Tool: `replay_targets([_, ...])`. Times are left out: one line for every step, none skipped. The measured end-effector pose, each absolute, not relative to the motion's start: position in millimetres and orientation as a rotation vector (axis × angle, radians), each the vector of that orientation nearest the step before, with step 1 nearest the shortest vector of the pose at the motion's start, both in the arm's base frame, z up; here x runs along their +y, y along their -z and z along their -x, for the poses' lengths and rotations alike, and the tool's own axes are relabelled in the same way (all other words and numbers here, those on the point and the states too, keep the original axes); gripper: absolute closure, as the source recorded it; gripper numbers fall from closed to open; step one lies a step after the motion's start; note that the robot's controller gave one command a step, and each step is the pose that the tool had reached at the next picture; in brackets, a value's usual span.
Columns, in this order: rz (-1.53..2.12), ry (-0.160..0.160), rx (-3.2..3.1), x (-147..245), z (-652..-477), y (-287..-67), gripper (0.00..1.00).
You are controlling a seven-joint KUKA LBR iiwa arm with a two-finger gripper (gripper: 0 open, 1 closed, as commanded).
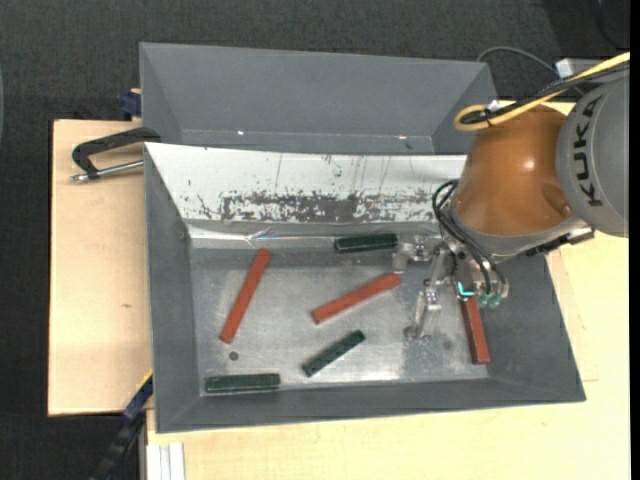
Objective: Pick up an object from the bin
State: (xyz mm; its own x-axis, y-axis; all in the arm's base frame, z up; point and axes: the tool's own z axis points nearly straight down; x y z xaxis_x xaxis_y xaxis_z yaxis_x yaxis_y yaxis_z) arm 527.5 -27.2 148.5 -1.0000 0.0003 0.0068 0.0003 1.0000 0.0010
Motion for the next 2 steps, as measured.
replay_targets([0.0, 0.001, -3.141, -27, -528.7, -152, 0.0])
replay_targets([-0.119, -0.002, -3.146, -10, -535.2, -122, 0.0])
